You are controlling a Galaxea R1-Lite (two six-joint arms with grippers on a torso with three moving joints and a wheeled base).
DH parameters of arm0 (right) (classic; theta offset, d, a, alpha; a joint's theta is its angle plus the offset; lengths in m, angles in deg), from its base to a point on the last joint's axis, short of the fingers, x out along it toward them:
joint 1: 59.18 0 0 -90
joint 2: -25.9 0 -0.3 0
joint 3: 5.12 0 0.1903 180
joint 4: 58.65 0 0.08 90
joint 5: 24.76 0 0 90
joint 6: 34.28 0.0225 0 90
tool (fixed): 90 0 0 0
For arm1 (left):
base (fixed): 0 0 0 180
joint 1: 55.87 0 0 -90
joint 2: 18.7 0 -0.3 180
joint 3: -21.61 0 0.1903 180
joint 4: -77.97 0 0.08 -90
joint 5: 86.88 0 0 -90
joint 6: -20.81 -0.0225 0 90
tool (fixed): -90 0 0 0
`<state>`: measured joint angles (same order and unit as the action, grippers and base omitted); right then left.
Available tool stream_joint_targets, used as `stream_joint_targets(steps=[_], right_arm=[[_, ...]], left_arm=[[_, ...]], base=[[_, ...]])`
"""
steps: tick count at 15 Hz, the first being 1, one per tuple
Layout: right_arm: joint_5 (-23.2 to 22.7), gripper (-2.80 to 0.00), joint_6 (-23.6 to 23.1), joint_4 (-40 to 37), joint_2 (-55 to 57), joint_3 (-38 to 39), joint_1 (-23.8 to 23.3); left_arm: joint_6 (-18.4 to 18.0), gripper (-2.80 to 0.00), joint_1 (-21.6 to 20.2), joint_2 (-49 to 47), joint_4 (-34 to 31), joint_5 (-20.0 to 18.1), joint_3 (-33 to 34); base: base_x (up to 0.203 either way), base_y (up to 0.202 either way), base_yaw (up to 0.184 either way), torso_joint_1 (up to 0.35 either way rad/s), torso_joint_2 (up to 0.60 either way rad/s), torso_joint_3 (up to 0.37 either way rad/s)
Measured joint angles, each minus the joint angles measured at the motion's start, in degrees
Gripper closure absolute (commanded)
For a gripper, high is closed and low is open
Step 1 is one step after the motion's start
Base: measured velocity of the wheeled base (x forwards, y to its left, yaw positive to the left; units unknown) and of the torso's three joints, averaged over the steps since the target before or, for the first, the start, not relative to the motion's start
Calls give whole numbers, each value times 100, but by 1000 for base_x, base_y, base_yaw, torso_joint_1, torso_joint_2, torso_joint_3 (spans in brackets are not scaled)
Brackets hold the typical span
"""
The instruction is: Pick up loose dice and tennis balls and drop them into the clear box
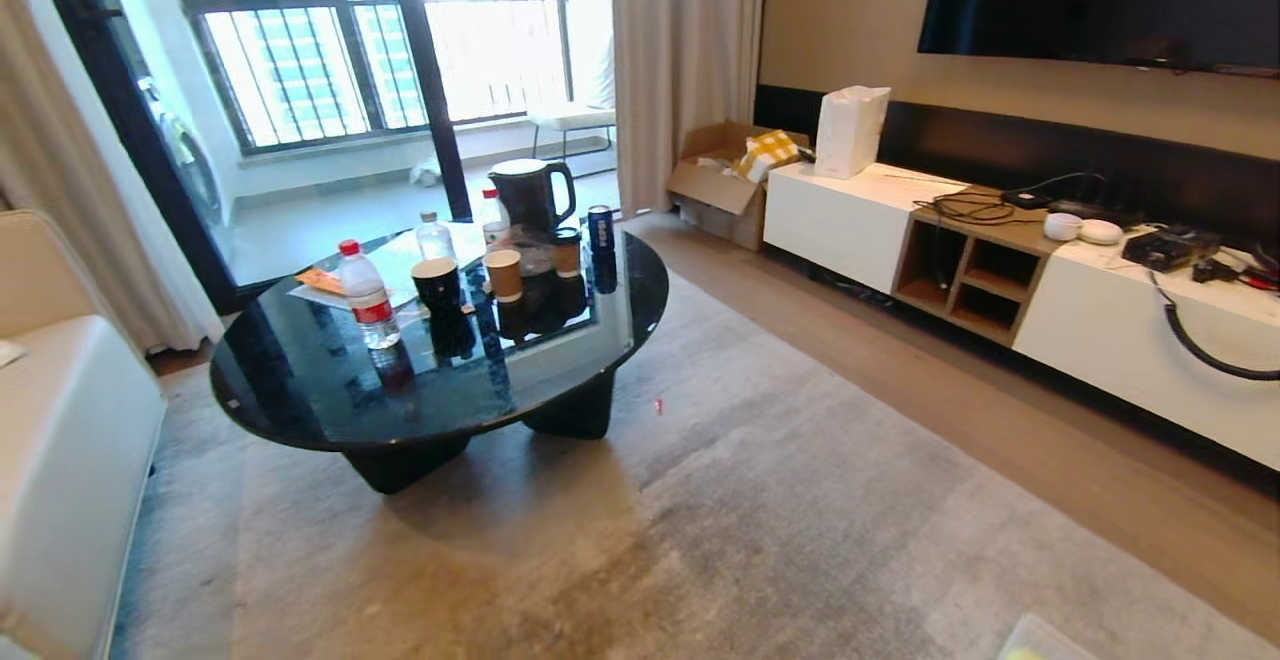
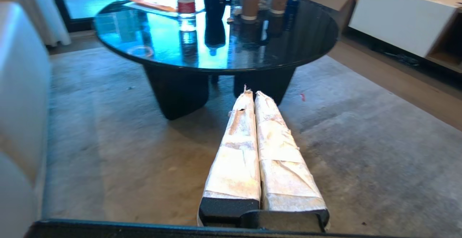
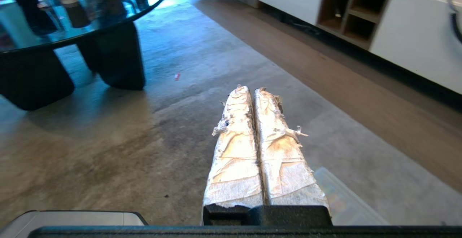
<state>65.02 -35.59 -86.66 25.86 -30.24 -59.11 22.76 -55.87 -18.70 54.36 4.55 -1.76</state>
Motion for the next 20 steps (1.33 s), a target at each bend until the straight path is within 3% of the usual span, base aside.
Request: stream_joint_targets(steps=[16,20], right_arm=[[0,0,10,32,0,9,0],[1,0,23,38,0,9,-3]], left_arm=[[28,0,0,0,-2,5,0],[30,0,0,0,-5,9,0]], base=[[0,-7,163,3,2,3],[0,0,22,1,1,0]])
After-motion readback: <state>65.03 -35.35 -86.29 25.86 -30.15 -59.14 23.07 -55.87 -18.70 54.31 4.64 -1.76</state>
